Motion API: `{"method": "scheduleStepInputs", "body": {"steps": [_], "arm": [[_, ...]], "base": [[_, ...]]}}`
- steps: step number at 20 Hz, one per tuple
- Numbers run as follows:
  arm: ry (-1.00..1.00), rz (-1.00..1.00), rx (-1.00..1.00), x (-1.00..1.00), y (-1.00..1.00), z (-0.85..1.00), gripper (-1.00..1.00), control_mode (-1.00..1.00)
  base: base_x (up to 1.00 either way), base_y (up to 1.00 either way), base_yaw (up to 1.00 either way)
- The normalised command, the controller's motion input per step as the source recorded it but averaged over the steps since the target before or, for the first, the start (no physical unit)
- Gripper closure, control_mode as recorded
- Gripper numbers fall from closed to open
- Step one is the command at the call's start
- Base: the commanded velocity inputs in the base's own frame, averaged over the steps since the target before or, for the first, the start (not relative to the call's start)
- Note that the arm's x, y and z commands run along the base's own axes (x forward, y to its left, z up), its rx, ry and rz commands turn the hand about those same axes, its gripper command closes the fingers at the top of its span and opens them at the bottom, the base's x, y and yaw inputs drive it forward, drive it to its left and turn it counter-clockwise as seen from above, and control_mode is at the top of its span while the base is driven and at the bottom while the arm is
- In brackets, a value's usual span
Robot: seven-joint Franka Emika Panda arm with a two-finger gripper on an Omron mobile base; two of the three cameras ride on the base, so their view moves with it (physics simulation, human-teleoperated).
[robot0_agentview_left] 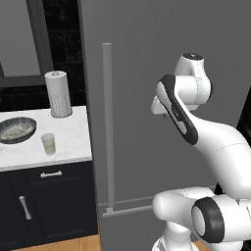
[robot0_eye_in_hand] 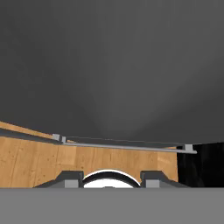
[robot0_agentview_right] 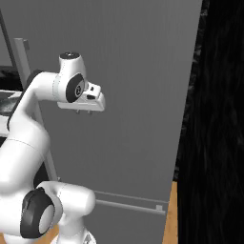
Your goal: Grab a lemon wedge from the fridge and one ice cube from the ice bowl, and put them in the glass of lemonade.
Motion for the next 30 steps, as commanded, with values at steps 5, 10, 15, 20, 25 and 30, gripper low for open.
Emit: {"method": "scheduleStepInputs", "body": {"steps": [5, 10, 15, 20, 25, 30], "arm": [[-0.01, 0.00, 0.00, 0.00, 0.00, 0.00, -1.00, -1.00], [-0.14, 0.00, 0.00, -0.59, 0.00, 0.06, -1.00, -1.00], [-0.11, 0.00, 0.01, -0.90, 0.02, 0.00, -1.00, -1.00], [0.00, 0.01, 0.00, -0.49, 0.05, 0.00, -1.00, -1.00], [0.00, 0.02, 0.00, -0.17, 0.01, 0.00, -1.00, -1.00], [0.00, 0.00, 0.00, 0.00, 0.00, 0.00, -1.00, -1.00]], "base": [[0.00, 0.00, 0.00], [0.00, 0.00, 0.00], [0.00, 0.00, 0.00], [0.00, 0.00, 0.00], [0.00, 0.00, 0.00], [0.00, 0.00, 0.00]]}}
